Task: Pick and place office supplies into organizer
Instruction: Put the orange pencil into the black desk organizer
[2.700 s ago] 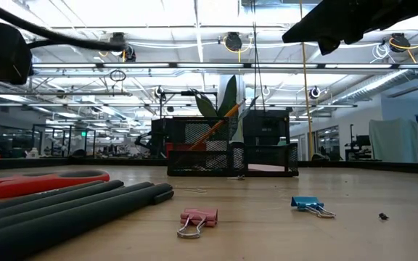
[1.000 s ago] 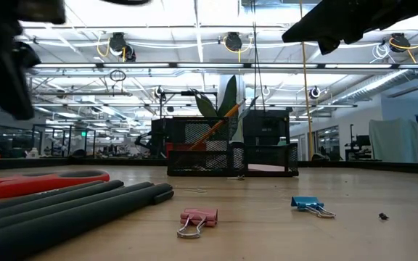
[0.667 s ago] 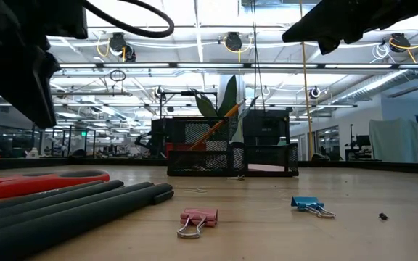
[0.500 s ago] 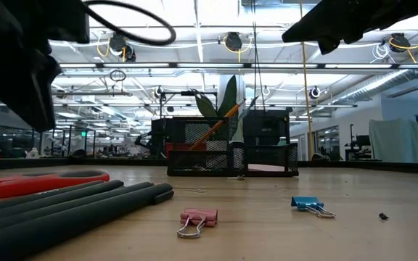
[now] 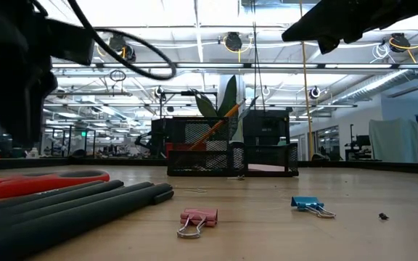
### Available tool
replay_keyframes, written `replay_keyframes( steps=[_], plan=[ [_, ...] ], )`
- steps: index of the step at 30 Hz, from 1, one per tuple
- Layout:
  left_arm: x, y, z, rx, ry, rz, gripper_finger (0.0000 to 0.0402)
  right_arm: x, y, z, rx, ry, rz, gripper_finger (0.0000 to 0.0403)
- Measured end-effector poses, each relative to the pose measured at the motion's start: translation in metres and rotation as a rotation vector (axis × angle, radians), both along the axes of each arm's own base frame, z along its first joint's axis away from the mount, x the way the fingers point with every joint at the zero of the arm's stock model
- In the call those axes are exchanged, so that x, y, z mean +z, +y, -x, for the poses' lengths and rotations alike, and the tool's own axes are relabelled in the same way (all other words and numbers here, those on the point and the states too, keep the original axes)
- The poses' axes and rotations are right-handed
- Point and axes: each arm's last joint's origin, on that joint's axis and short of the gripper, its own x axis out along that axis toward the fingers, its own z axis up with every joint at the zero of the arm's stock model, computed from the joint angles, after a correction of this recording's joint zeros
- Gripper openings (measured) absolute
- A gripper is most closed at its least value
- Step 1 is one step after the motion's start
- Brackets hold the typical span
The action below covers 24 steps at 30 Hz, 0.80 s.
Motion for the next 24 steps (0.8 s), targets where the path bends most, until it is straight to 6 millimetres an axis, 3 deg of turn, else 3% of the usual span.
replay_keyframes(
  steps=[10,24],
  plan=[
    [-0.037,0.010,-0.015,-0.036,0.208,0.043,0.0180,0.000,0.000,0.000,0.000,-0.004,-0.001,0.0004],
    [-0.043,0.019,-0.023,-0.074,0.220,0.076,0.0179,0.000,0.000,0.000,0.000,-0.004,0.000,0.0004]
  ],
)
